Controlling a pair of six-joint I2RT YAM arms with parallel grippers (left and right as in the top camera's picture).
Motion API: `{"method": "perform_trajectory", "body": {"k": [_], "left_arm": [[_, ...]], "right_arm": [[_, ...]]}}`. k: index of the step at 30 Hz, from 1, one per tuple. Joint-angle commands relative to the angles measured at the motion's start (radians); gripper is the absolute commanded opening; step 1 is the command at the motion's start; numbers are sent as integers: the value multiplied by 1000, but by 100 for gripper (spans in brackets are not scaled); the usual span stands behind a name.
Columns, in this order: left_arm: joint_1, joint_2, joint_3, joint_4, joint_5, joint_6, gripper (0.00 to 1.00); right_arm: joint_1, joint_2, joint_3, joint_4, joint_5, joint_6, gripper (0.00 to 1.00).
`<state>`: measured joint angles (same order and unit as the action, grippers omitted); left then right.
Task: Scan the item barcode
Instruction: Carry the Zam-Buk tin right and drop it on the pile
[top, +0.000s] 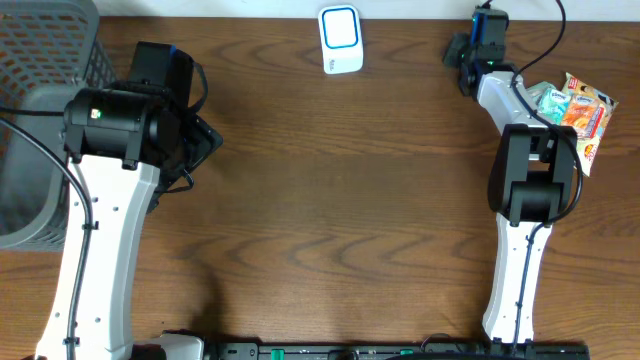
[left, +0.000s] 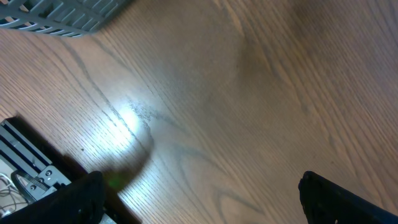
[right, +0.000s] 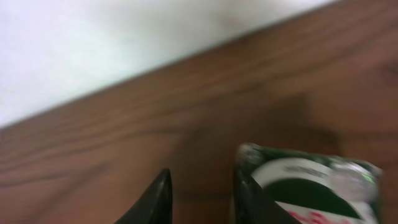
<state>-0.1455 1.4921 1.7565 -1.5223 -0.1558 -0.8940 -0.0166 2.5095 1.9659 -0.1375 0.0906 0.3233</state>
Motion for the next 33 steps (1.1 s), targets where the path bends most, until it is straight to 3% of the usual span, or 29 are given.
{"method": "perform_trajectory", "body": {"k": [1,6,18,25,29,33], "left_arm": [[5,2,-1,-6,-6,-6,98],[5,2,-1,-6,-6,-6,98],[5,2,-1,-6,-6,-6,98],[5,2,-1,-6,-6,-6,98],[5,2,-1,-6,-6,-6,98],[5,2,-1,-6,-6,-6,98]], "right_arm": [[11,8,1,-20,173,-4,30],[2,8,1,-111,200,-93,28],[-16,-23,1,-399,459,-115,11],[-23,-131,1,-595,540,-106,6],[-37,-209,1,-651,539,-107,9],[-37,-303,1,-663,539,-108,25]]}}
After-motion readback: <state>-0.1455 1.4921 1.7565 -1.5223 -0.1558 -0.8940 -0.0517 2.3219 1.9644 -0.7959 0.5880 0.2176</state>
